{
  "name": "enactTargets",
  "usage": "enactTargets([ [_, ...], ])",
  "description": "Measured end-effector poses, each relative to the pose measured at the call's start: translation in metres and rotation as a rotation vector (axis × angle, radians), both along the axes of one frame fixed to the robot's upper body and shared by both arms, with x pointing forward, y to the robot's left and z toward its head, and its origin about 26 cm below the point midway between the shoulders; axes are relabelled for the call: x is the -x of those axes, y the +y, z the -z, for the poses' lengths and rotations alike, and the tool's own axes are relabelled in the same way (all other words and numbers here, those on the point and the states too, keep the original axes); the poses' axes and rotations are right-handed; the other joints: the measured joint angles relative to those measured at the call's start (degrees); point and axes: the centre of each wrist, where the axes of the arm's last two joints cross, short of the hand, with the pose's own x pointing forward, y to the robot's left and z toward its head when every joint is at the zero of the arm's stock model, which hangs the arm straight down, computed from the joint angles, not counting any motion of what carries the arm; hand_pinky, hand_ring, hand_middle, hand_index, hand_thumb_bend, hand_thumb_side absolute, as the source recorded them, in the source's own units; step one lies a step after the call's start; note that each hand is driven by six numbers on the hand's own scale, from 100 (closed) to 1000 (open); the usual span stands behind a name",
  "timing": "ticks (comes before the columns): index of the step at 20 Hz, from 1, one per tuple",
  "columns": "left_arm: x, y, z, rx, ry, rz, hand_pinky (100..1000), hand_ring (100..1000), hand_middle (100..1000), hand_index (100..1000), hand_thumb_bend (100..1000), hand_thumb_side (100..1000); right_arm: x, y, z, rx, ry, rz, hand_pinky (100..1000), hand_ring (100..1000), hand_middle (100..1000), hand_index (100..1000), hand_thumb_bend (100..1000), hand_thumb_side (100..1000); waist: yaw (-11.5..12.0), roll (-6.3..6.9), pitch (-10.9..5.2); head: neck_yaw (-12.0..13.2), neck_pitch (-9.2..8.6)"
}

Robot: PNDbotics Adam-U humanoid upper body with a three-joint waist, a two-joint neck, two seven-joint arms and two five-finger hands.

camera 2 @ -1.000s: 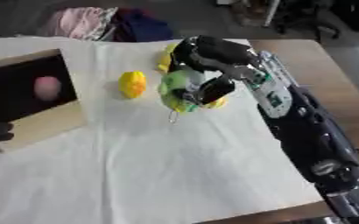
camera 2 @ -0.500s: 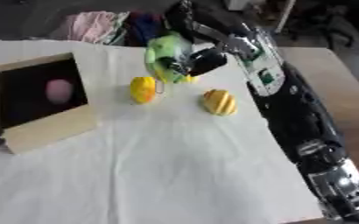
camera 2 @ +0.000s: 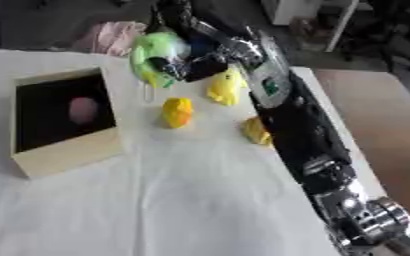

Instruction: Pick up objects on the table and place them in the box.

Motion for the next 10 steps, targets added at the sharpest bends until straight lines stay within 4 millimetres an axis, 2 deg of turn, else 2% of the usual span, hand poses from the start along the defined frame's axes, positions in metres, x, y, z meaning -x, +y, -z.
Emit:
enactTargets([
  [4,-0.002,-0.002,-0.006,0.013,-0.023,0.025,763,776,648,721,100,626,-0.007,0.013,0.007,-0.035,0.025,-0.023,169,190,100,266,100,100,1.7,-0.48,0.02,-1.6,-0.35],
  [10,-0.004,-0.003,-0.013,0.030,-0.050,0.043,748,750,646,722,100,636,-0.018,0.034,0.028,-0.058,0.108,-0.033,178,195,100,274,100,128,3.3,-1.11,0.20,-3.1,-0.45],
])
